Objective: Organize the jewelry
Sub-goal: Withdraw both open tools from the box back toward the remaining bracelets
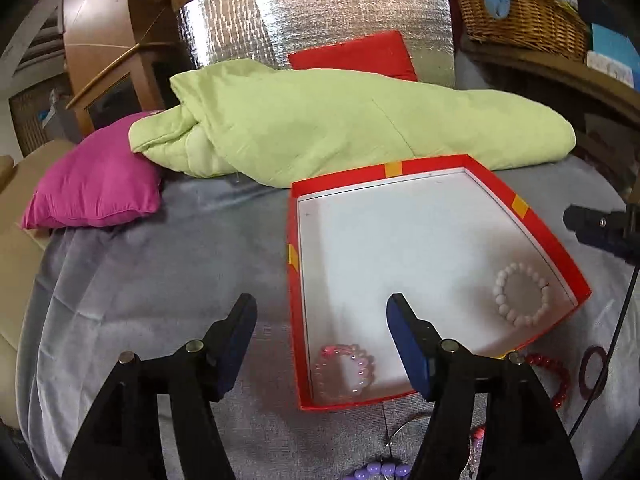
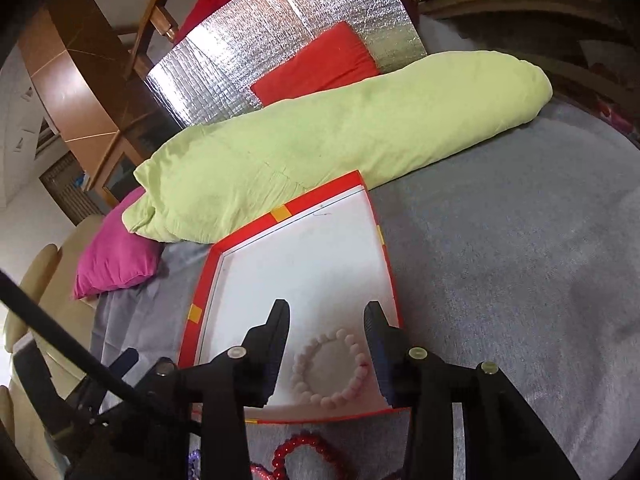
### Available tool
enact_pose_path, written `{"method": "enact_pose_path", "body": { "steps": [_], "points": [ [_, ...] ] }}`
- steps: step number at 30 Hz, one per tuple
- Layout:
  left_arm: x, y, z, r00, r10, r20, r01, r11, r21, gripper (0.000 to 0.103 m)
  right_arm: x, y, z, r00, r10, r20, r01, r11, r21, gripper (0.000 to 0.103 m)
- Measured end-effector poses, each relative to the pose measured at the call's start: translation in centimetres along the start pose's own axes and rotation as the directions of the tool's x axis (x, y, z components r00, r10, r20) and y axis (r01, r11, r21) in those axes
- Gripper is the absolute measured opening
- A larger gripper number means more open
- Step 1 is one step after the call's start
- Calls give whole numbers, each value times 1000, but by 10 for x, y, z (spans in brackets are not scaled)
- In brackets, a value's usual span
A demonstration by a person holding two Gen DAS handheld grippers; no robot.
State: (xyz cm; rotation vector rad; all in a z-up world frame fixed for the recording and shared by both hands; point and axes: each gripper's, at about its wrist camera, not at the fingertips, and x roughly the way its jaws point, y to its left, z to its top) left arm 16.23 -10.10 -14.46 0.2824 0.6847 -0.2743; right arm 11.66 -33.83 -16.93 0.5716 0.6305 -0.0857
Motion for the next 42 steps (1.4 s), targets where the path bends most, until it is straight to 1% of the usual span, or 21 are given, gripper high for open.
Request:
{"method": "enact_pose_path", "body": {
  "steps": [5, 11, 17, 20, 23, 28, 33, 37, 42],
  "points": [
    [0, 2, 0, 1000, -2, -26, 2, 1000, -3, 68, 0, 4, -3, 1000, -1, -11, 0, 1000, -12, 41],
    [-2, 2, -2, 998, -43, -37, 43, 999, -5, 68, -1, 12, -5, 1000, -3, -23, 2, 999, -36, 41],
    [-6, -20, -9, 991, -115, -68, 118, 992, 36, 69, -5, 13, -7, 1000, -21, -23, 20, 999, -48, 41],
    [-11, -35, -10, 989, -134, -66, 139, 988, 71, 69, -8, 10, -6, 1000, -25, -17, 24, 999, -44, 41],
    [-16, -44, -10, 987, -147, -60, 152, 985, 85, 69, -12, 8, -5, 999, -30, -13, 29, 998, -47, 41],
    [-19, -54, -8, 987, -152, -57, 157, 983, 99, 69, -19, 1, -4, 999, -37, -7, 37, 998, -50, 41],
    [-23, -58, -9, 989, -138, -53, 143, 983, 112, 68, -25, -4, -2, 999, -40, -1, 40, 998, -47, 41],
    [-26, -58, -10, 990, -131, -52, 137, 983, 119, 69, -29, -4, -3, 999, -44, -3, 43, 997, -68, 41],
    [-30, -54, -15, 991, -117, -58, 124, 983, 135, 69, -34, -9, -6, 999, -42, -32, 39, 995, -87, 41]
  ]
}}
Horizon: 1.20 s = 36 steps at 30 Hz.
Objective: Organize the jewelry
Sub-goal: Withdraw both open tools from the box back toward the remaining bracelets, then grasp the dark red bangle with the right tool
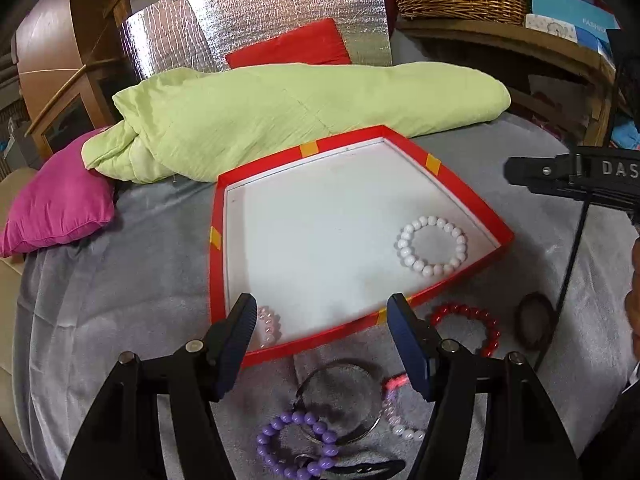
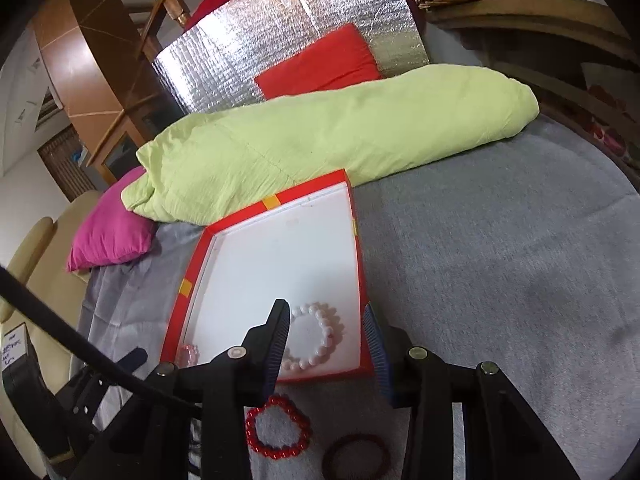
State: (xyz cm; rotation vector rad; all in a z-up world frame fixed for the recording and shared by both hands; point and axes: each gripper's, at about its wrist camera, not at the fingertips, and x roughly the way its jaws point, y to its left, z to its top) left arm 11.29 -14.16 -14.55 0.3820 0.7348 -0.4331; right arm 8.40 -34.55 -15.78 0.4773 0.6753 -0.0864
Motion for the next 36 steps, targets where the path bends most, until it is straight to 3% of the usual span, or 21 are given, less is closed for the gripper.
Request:
{"method": "enact_pose_path", "body": {
  "steps": [10, 15, 25, 28, 31, 33, 36],
  "points": [
    [1, 67, -17, 996, 30, -80, -42, 987, -155, 69, 0, -32, -25, 983, 55, -175, -51, 998, 30, 41],
    [2, 85, -31, 994, -10, -112, -13, 979, -202, 69, 1, -37, -34, 968, 91, -234, -80, 995, 57, 41],
    [9, 100, -45, 981, -100, -168, 57, 968, -246, 69, 14, -31, -49, 943, -32, -330, 7, 997, -75, 40],
    [7, 99, -45, 976, -136, -168, 93, 965, -245, 69, 18, -29, -53, 938, -54, -343, 17, 994, -108, 37],
    [5, 94, -46, 970, -177, -169, 137, 966, -220, 69, 20, -24, -56, 935, -85, -343, 31, 987, -159, 26],
    [6, 87, -50, 961, -203, -187, 168, 967, -191, 69, 20, -21, -61, 934, -106, -341, 39, 980, -197, 13],
    [8, 77, -54, 951, -229, -210, 197, 967, -160, 69, 19, -20, -63, 937, -134, -323, 55, 969, -242, 7]
  ]
}}
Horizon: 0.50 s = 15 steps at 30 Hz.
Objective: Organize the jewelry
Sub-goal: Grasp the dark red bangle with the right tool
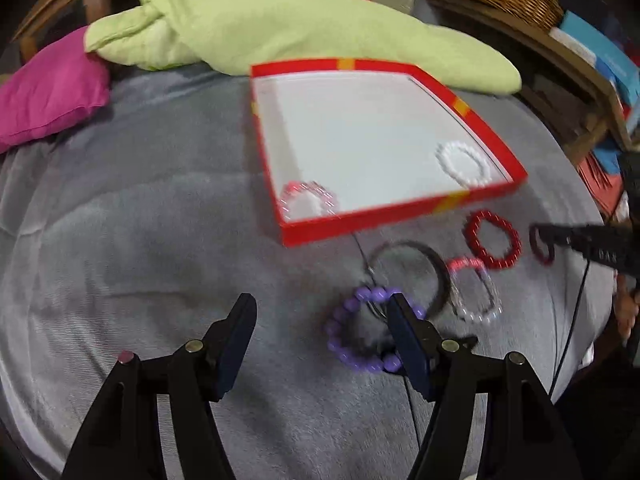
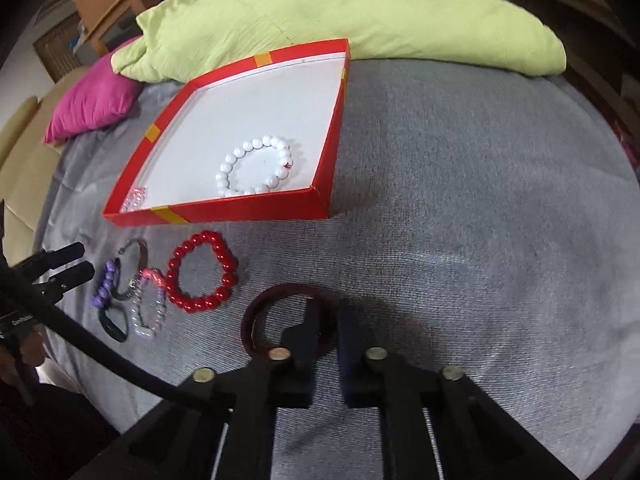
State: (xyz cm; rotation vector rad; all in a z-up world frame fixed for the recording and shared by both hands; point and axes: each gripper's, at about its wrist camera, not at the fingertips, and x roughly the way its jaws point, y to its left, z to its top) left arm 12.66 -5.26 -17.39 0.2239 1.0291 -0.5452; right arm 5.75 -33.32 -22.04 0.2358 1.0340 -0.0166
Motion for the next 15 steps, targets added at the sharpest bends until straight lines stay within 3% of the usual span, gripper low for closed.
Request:
{"method": "enact_pose_path", "body": {
  "steps": [6, 15],
  "points": [
    [3, -6, -1, 995, -98, -22, 98, 995, -15, 69, -10, -7, 2, 999, 14, 47, -16, 999, 34, 5],
    [15, -14, -4, 990, -129, -55, 128, 992, -15, 69, -27, -9, 15, 988, 29, 153, -47, 992, 116, 5]
  ]
}}
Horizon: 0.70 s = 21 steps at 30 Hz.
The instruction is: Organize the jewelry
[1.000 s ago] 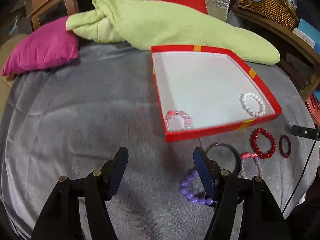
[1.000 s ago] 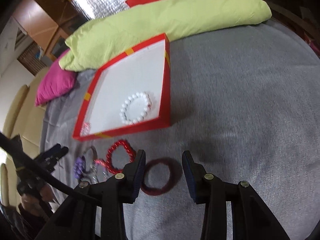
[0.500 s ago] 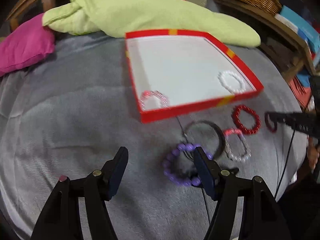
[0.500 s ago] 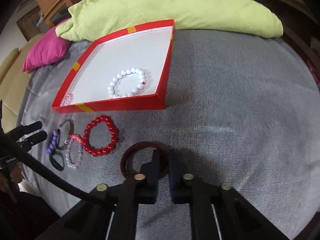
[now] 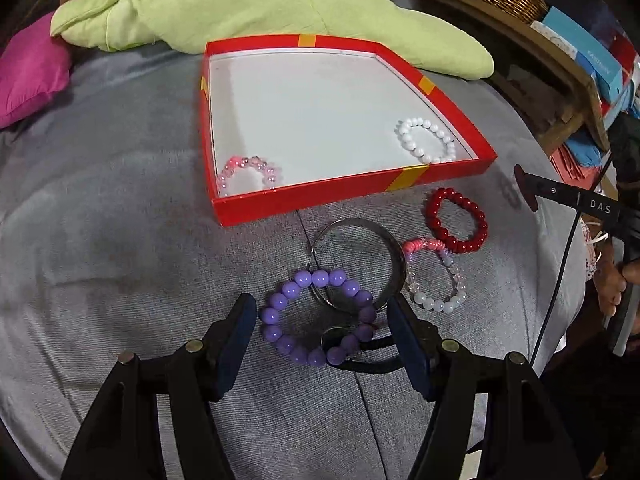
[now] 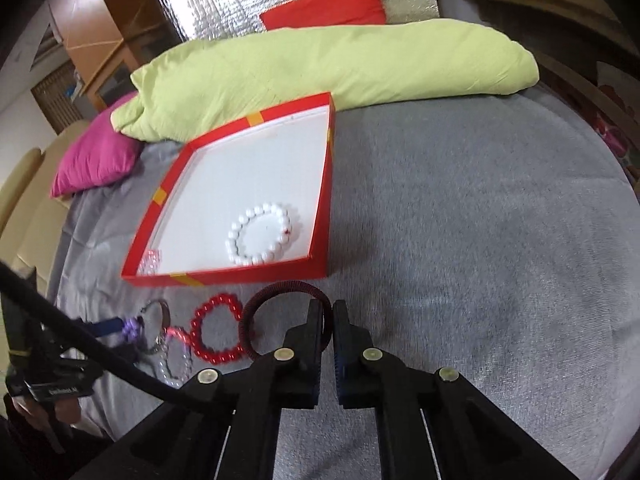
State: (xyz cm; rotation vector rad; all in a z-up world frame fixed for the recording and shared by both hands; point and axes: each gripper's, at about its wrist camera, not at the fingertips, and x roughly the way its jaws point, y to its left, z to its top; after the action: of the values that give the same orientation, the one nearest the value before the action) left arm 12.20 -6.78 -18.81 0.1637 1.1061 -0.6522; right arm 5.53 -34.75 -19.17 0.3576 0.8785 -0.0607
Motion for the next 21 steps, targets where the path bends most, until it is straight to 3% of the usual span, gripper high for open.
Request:
{"method": "enact_pose_path", "body": {
  "steps": [5, 8, 11, 14, 18, 21],
  "points": [
    [2, -1, -1, 1000, -1, -1, 1, 1000, -3, 66, 1, 3, 3, 1000, 8, 11, -8, 1000, 7, 5],
    [1, 0, 0, 1000, 0, 6, 0, 1000, 6, 48, 0, 8, 3, 999, 18, 28, -18, 1000, 5, 5],
    [1, 1, 1, 1000, -7, 13, 7, 1000, 3, 39, -5, 12, 4, 998, 32, 56, -33, 999, 5, 5],
    [-2, 4, 2, 1000, -10, 22, 10, 1000, 3, 23, -9, 15, 7, 995, 43, 85, -44, 999, 11, 5],
    [-6, 9, 3, 999, -23, 39, 23, 1000, -6, 11, -14, 19, 9, 992, 59, 114, -61, 998, 18, 5],
    [-8, 13, 4, 998, -31, 46, 32, 999, -21, 10, -15, 23, 10, 990, 70, 124, -73, 997, 20, 5]
  ]
}}
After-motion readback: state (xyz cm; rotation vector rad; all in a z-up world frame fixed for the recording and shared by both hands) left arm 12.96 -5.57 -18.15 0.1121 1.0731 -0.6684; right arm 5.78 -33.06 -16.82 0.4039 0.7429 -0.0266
